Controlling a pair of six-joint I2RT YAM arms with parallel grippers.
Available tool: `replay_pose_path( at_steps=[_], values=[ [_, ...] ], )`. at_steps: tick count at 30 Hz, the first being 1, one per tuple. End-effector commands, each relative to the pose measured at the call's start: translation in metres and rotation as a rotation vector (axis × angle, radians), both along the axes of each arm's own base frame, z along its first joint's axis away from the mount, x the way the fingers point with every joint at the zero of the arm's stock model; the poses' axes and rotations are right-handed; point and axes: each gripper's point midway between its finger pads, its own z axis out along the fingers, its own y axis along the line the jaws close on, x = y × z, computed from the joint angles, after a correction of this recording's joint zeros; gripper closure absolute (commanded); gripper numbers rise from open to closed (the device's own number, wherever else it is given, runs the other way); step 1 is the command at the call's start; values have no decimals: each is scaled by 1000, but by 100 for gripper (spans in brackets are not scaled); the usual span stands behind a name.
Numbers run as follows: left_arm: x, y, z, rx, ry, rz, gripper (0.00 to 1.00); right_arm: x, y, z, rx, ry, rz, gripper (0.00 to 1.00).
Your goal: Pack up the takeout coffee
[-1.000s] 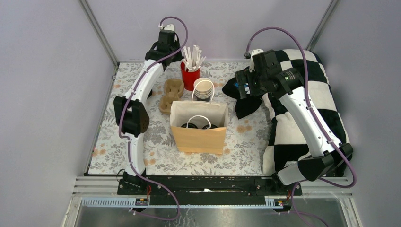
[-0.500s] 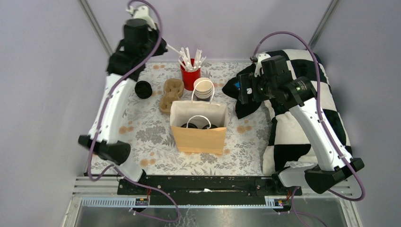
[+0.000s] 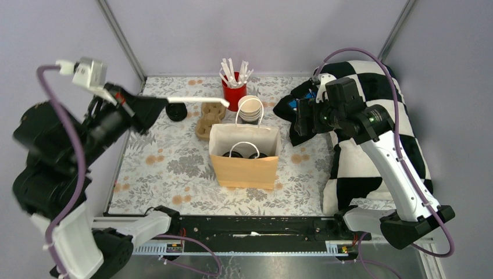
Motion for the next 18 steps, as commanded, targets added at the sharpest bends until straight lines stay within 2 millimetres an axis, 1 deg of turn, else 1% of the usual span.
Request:
replay_pose_path(
  at_steps=[1,3,4,6,9,11,15,18],
  values=[
    [-9,-10,-46,45,179,-70,100,-6,0,15,49,-34,-10,0],
    [-8,-17,-65,66,258,-111,100,-10,-1,17,59,-34,-14,0],
    [-4,-18,-74,70,290,-111,100,-12,-2,17,64,-33,-17,0],
    [9,-18,-83,72,298,-76,100,-16,-3,18,75,-35,-22,0],
    [36,-16,-84,75,266,-15,100,-22,-4,18,96,-31,-31,0],
    [49,-25,-86,64,263,-35,100,-27,-3,17,111,-25,-34,0],
    [70,-40,-95,39,273,-73,100,-34,-6,14,123,-18,-50,0],
    [83,-47,-108,70,299,-88,100,-38,-10,13,125,-24,-62,0]
  ],
)
